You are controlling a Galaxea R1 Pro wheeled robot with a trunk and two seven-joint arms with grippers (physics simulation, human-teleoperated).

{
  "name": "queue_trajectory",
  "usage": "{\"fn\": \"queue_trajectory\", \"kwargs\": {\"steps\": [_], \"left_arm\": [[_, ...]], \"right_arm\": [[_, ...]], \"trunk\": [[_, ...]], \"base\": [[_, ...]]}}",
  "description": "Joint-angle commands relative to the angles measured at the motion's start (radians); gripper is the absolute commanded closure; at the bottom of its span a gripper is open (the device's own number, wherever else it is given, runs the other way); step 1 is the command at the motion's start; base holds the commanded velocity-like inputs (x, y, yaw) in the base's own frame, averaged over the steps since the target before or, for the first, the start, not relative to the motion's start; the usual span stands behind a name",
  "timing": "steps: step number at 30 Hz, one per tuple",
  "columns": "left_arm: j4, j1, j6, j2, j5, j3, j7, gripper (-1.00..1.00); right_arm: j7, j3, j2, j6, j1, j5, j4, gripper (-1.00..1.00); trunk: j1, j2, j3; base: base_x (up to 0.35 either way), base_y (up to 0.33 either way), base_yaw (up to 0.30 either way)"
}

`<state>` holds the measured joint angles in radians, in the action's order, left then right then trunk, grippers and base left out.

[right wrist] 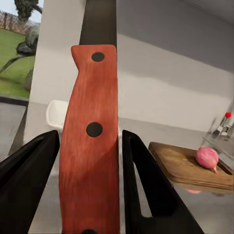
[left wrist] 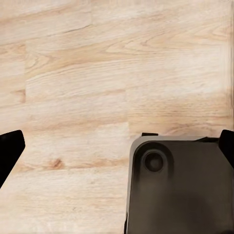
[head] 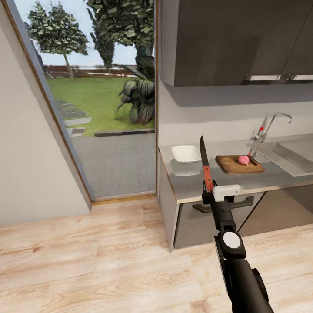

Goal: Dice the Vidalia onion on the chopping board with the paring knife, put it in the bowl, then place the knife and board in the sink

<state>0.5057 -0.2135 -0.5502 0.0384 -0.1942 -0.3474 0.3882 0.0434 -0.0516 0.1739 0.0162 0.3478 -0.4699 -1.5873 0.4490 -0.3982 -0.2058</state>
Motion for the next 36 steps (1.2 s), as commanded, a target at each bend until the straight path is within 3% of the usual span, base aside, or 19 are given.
{"fn": "queue_trajectory", "kwargs": {"steps": [1, 10, 15, 21, 36], "left_arm": [[0.002, 0.000, -0.002, 0.001, -0.010, -0.008, 0.006, -1.00], [0.001, 0.000, -0.002, 0.001, -0.010, -0.008, 0.006, -1.00], [0.001, 0.000, -0.002, 0.001, -0.010, -0.008, 0.006, -1.00], [0.001, 0.000, -0.002, 0.001, -0.010, -0.008, 0.006, -1.00], [0.001, 0.000, -0.002, 0.001, -0.010, -0.008, 0.006, -1.00]], "right_arm": [[0.002, -0.001, 0.001, 0.002, 0.001, -0.010, 0.000, 1.00], [0.007, 0.001, 0.001, 0.005, 0.001, -0.012, 0.000, 1.00], [0.007, 0.001, 0.001, 0.014, 0.001, -0.043, 0.000, 1.00], [0.007, 0.001, 0.001, 0.020, 0.000, -0.088, 0.002, 1.00], [0.009, 0.001, 0.001, 0.022, 0.001, -0.095, 0.005, 1.00]], "trunk": [[0.001, -0.002, -0.002], [0.001, -0.002, -0.002], [0.001, -0.002, -0.002], [0.001, -0.002, -0.002], [0.001, -0.002, -0.002]], "base": [[0.212, -0.215, 0.000], [0.216, -0.222, 0.000], [0.144, -0.237, 0.000], [0.020, -0.237, 0.000], [-0.060, -0.232, 0.000]]}}
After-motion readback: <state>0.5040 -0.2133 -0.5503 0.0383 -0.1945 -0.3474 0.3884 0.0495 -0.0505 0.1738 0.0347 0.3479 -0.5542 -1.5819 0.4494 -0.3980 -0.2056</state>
